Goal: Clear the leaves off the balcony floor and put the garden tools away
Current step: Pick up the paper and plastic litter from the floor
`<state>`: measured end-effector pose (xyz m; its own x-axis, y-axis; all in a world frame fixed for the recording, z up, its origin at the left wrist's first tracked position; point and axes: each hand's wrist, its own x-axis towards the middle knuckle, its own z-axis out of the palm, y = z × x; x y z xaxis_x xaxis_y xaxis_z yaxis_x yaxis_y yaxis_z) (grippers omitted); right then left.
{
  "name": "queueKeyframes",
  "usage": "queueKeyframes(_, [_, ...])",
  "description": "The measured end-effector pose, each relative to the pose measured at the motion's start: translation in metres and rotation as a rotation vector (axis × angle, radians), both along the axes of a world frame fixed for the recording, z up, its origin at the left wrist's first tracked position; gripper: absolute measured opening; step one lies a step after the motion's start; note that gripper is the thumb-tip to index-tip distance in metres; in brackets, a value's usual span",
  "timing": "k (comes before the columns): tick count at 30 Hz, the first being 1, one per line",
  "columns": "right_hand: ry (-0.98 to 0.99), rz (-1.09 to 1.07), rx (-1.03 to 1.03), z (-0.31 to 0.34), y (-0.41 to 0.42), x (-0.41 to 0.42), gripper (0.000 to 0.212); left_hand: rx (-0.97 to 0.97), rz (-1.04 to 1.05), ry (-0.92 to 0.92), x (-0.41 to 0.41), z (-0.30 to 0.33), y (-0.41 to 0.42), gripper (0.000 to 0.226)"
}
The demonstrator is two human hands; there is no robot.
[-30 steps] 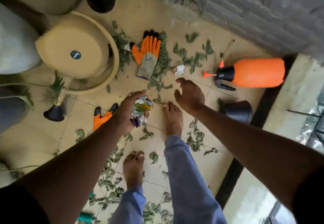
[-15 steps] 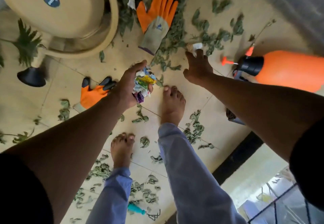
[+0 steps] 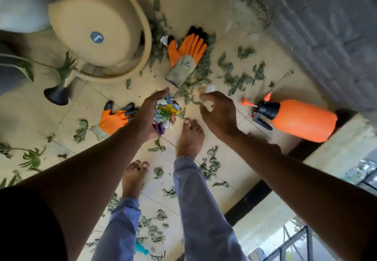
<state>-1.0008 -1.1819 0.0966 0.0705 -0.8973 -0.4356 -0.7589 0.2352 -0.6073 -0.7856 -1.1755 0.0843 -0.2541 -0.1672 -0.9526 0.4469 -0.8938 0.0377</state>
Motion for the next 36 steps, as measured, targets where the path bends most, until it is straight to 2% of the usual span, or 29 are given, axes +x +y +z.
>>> queueKeyframes(3, [-0.216,-0.2,0.041,0.043,-0.009,0.02,0.008,-0.057,0.087,-0.012,-0.007,0.022,-0.011,0.04])
queueKeyframes(5, [-0.345,-0.259,0.088,0.063,-0.014,0.033,0.004,-0.098,0.109,0.008,-0.011,0.033,-0.023,0.035])
queueKeyframes(9, [-0.541,-0.253,0.23,0.087,-0.024,0.058,0.022,-0.117,0.158,-0.005,-0.021,0.06,-0.033,0.031])
queueKeyframes(11, [-0.564,-0.174,0.292,0.092,-0.026,0.066,0.025,-0.083,0.196,-0.013,-0.023,0.069,-0.033,0.035])
queueKeyframes(13, [-0.55,-0.068,0.296,0.098,-0.027,0.071,0.021,-0.076,0.272,-0.046,-0.022,0.078,-0.03,0.044])
queueKeyframes(18, [-0.404,0.115,0.132,0.104,-0.036,0.079,0.014,-0.095,0.384,-0.009,-0.013,0.091,-0.029,0.06])
queueKeyframes(23, [-0.109,0.181,0.123,0.106,-0.042,0.091,0.01,-0.124,0.35,0.006,-0.011,0.097,-0.036,0.055])
queueKeyframes(26, [0.055,0.135,0.123,0.104,-0.045,0.097,0.021,-0.144,0.322,-0.004,-0.018,0.094,-0.038,0.062])
queueKeyframes(29, [0.164,0.129,0.098,0.09,-0.043,0.1,0.034,-0.17,0.338,-0.041,-0.021,0.085,-0.036,0.055])
queueKeyframes(32, [0.095,0.138,0.185,0.078,-0.042,0.094,0.039,-0.156,0.405,-0.048,-0.017,0.069,-0.031,0.033])
queueKeyframes(36, [-0.092,0.149,0.329,0.062,-0.051,0.087,0.023,-0.133,0.439,-0.023,-0.004,0.041,-0.021,0.023])
